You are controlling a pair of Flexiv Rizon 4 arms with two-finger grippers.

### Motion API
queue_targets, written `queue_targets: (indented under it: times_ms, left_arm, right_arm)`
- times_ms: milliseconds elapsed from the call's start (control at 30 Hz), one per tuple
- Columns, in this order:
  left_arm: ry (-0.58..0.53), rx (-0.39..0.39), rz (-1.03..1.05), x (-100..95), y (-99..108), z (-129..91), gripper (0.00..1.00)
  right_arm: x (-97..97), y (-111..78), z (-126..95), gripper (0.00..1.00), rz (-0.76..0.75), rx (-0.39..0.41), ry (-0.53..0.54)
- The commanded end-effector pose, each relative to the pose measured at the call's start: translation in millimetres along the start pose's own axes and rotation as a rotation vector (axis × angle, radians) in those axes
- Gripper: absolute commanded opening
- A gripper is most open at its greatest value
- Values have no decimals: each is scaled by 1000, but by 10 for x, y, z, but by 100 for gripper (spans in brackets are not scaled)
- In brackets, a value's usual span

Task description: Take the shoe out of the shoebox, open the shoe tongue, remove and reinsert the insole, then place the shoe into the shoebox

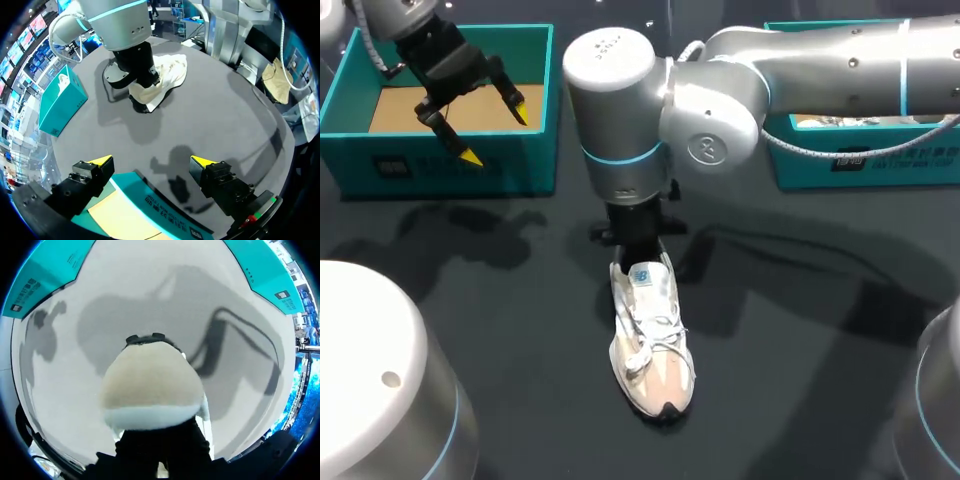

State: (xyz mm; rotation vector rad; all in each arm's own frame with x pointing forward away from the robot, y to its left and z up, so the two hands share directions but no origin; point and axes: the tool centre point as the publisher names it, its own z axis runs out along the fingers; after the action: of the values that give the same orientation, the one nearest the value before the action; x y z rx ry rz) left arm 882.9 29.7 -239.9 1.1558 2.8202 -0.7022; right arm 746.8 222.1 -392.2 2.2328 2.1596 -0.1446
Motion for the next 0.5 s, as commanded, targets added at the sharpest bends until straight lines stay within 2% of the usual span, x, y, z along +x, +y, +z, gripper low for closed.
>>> queue_targets:
  times_ms: [33, 200, 400, 500]
  left_arm:
    - [2, -2, 0, -2, 0, -5, 100]
    - [2, -2, 0, -2, 0, -5, 100]
    - [2, -2, 0, -2, 0, -5, 100]
    - [2, -2, 0, -2, 0, -5, 100]
  right_arm:
    - [145, 43, 129, 0, -26, 21, -3]
    - [209, 75, 227, 0, -56, 44, 13]
    - [182, 81, 4, 0, -71, 1, -28]
    - [162, 112, -32, 0, -87, -1, -42]
